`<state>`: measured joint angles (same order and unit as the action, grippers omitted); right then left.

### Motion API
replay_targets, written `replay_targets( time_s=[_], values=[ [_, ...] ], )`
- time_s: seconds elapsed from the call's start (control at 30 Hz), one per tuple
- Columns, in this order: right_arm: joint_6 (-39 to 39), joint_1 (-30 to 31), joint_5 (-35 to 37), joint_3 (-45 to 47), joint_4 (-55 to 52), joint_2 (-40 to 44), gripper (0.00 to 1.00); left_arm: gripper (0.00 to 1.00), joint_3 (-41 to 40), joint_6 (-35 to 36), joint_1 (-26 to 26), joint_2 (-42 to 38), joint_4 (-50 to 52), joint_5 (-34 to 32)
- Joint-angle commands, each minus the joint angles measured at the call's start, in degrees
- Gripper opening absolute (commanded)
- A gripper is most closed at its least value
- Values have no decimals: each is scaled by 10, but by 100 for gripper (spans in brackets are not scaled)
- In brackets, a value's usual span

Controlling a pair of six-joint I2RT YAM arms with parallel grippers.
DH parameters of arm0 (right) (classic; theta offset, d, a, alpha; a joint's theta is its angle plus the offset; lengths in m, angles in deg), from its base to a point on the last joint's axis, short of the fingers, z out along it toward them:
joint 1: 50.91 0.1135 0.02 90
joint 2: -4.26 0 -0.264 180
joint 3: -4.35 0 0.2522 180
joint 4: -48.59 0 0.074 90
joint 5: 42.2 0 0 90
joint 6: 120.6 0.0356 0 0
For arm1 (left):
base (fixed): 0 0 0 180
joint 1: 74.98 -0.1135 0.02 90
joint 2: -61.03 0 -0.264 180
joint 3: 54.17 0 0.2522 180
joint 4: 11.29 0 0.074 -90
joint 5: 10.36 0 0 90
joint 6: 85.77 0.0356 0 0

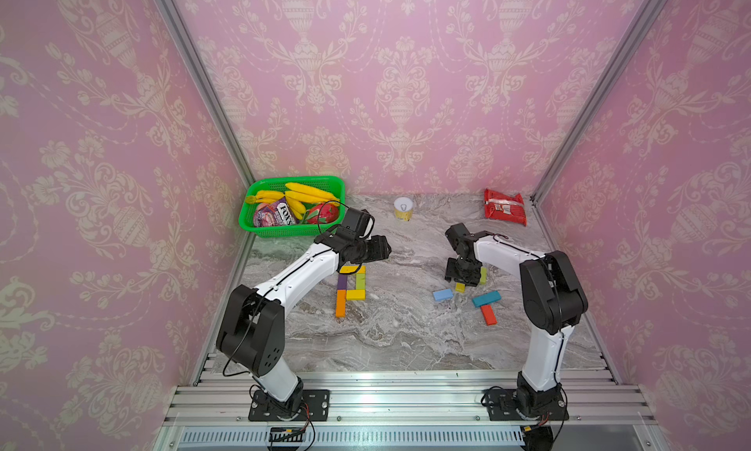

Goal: Assemble the letter p with building blocks
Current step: Pick up the building block from the center of the board.

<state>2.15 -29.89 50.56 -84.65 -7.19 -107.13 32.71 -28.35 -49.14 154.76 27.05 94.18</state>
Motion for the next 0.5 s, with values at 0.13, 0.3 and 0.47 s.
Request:
replay_targets(
  time_s=[0.13,0.3,0.47],
  values=[
    [-20,-1,-16,15,4,-17,23,67,-17,12,-11,-22,11,-16],
    [-45,1,-21,3,2,-6,19,67,-29,13,-16,-32,6,-16],
    [-131,12,-5,-90,-58,-14,14,67,-42,14,-23,-41,5,-16]
  ],
)
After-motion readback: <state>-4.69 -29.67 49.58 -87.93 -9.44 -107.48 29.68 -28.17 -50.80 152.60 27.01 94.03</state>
